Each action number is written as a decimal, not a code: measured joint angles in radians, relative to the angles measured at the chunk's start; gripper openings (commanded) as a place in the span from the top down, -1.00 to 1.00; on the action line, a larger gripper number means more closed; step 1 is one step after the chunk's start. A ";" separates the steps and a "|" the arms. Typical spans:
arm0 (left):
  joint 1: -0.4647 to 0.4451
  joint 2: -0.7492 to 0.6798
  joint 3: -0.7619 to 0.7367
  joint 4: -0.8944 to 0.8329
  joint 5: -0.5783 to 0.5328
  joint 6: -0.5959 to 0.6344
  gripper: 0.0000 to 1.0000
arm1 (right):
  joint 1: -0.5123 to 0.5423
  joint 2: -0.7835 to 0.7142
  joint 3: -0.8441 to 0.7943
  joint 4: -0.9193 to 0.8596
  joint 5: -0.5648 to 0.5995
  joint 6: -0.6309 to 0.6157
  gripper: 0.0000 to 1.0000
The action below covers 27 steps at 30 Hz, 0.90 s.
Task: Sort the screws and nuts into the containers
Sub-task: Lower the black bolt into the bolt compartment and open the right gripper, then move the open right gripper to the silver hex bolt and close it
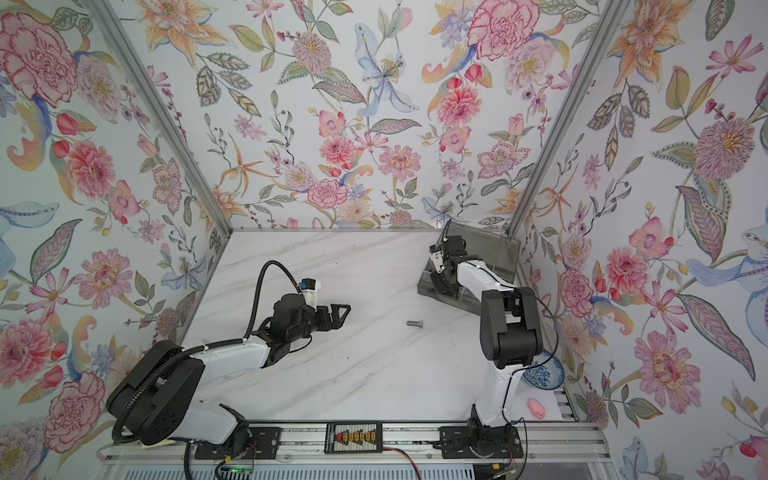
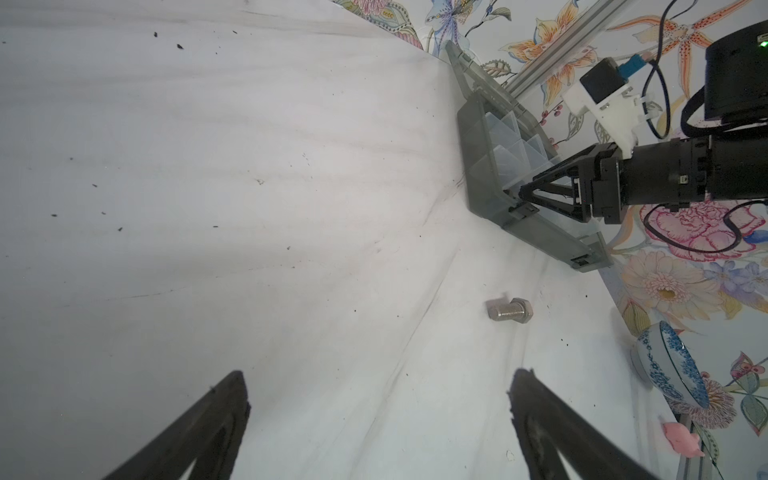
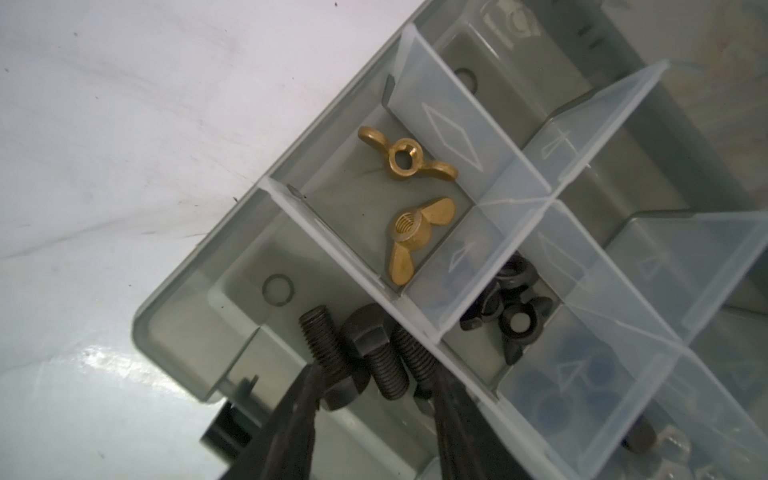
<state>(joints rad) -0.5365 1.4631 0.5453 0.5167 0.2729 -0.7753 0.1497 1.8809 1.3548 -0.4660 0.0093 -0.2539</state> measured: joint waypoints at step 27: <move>0.000 -0.018 0.000 -0.009 0.000 0.002 -0.99 | 0.219 -0.245 -0.174 -0.151 -0.154 0.096 -0.30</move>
<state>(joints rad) -0.5365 1.4456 0.5453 0.5079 0.2729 -0.7738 0.3683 1.6363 1.1805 -0.6167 -0.1452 -0.1577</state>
